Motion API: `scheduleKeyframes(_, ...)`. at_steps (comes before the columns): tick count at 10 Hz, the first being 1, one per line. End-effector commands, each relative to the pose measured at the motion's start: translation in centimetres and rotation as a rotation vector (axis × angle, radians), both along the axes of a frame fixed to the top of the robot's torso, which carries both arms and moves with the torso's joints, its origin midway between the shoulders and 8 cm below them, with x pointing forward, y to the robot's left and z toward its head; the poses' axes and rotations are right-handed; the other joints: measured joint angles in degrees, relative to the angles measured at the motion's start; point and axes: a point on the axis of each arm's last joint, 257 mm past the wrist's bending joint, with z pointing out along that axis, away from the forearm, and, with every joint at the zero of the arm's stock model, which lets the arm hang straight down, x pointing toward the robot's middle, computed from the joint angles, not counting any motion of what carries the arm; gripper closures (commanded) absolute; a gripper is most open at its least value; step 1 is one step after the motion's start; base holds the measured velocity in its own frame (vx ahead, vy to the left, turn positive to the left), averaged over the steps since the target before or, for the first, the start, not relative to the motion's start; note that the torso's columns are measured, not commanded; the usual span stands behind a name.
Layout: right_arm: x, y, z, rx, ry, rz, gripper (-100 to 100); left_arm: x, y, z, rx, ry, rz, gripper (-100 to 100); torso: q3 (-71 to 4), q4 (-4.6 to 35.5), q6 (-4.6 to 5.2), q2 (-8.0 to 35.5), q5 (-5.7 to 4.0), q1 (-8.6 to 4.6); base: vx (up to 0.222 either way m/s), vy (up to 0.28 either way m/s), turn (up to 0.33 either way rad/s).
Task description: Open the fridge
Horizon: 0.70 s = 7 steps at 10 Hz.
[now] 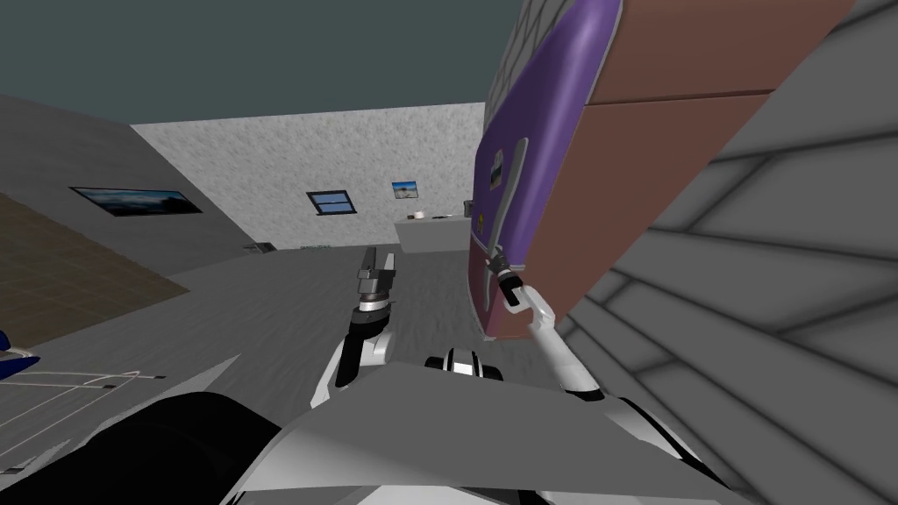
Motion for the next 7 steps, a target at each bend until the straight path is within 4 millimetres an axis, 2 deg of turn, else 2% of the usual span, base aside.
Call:
scheduleKeyframes(1, 1.1, -1.3, -0.6, -0.13, -0.003, -0.058, -100, 0.0, 0.0, 0.0, 0.0, 0.0, 0.0, 0, -0.14, -0.03, 0.03, -0.19, -0.02, -0.08, -0.006, -0.037, 0.043)
scheduleKeyframes(3, 1.6, -2.0, -0.8, -0.195, -0.006, -0.082, -100, 0.0, 0.0, 0.0, 0.0, 0.0, 0.0, 0, -0.36, -0.03, 0.1, -0.52, -0.04, -0.23, -0.002, -0.03, 0.032)
scheduleKeyframes(4, 1.2, -1.0, -1.3, -0.176, -0.001, -0.058, -100, 0.0, 0.0, 0.0, 0.0, 0.0, 0.0, 0, -0.43, -0.06, 0.12, -0.63, -0.06, -0.3, -0.015, -0.007, 0.009)
scheduleKeyframes(7, 2.5, -1.6, -0.1, -0.188, -0.002, -0.074, -100, 0.0, 0.0, 0.0, 0.0, 0.0, 0.0, 0, -0.54, -0.04, -0.25, -0.78, 0.11, 0.14, -0.01, 0.016, 0.048)
